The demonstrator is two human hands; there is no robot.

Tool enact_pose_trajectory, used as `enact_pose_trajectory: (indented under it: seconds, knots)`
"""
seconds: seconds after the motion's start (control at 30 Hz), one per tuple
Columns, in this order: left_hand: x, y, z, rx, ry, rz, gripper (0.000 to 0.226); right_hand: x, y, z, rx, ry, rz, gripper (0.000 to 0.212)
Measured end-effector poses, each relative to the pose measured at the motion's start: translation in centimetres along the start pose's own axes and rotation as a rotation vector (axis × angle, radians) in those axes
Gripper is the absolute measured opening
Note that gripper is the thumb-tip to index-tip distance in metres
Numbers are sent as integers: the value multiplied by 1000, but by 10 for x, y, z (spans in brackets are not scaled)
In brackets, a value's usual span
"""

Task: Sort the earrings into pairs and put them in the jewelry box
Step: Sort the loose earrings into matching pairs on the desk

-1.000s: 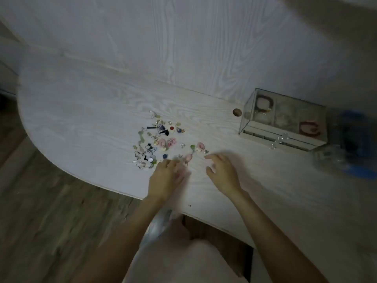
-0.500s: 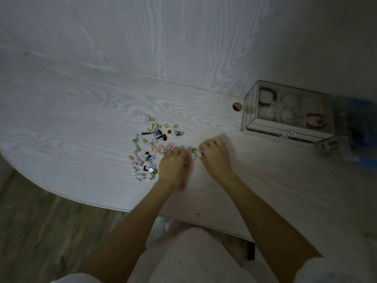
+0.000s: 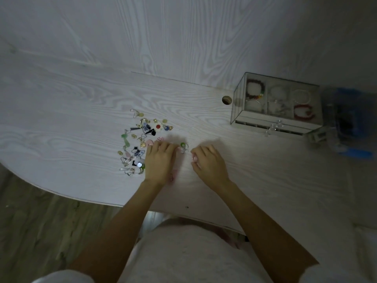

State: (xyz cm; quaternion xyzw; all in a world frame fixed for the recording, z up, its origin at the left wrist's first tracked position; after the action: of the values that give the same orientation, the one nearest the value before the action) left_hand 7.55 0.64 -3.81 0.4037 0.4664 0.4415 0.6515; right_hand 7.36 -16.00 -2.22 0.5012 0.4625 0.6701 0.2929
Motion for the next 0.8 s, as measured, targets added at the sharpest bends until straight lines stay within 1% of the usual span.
enact_pose_trajectory:
  seconds: [0.07,0.13,0.17,0.23,0.3,0.37,0.43,0.5,0.57,0.6,0.67,0.73,0.8]
  knots:
    - [-9,2,-4,-63,-34,-124,14,-1,-1,-6,7,-32,68,10]
    - [-27,7,-7,-46,-36,-284,18,-6,-2,-14,4,-82,122,7]
    - [-37,9,-8,9,4,-390,21,-10,-2,-20,-3,-113,148,5]
    - [-58,7,-10,169,143,-595,23,-22,-2,-32,-13,-191,211,6]
    - [-75,-5,-10,309,227,-684,21,-33,1,-43,-35,-292,270,10]
    - [-95,-15,-8,400,237,-673,24,-46,7,-53,-83,-391,311,12]
    - [-108,-21,-6,435,240,-652,21,-56,13,-60,-101,-449,312,15]
    - [-121,-27,-5,427,231,-657,15,-68,19,-69,-88,-469,300,17]
    - [-127,-30,-5,401,224,-626,17,-77,22,-75,-62,-491,326,29]
    - [-129,-31,-5,387,232,-615,18,-79,23,-78,-56,-495,348,32]
    - [-128,-30,-5,376,249,-596,19,-79,22,-82,-58,-473,380,30]
    - [-126,-27,-9,385,204,-582,20,-76,20,-84,-54,-462,407,28]
    - [-126,-25,-16,404,88,-579,30,-72,20,-85,-33,-459,446,32]
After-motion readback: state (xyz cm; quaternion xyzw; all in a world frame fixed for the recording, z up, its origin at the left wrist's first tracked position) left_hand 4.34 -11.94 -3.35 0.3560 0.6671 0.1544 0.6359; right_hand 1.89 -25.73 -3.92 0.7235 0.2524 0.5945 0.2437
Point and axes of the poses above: each hand's wrist, its own z-axis towards the middle knuckle, its own y-axis out of the back of the hand, x = y × z, the point moved 1 cm from there along z, towards the middle knuckle
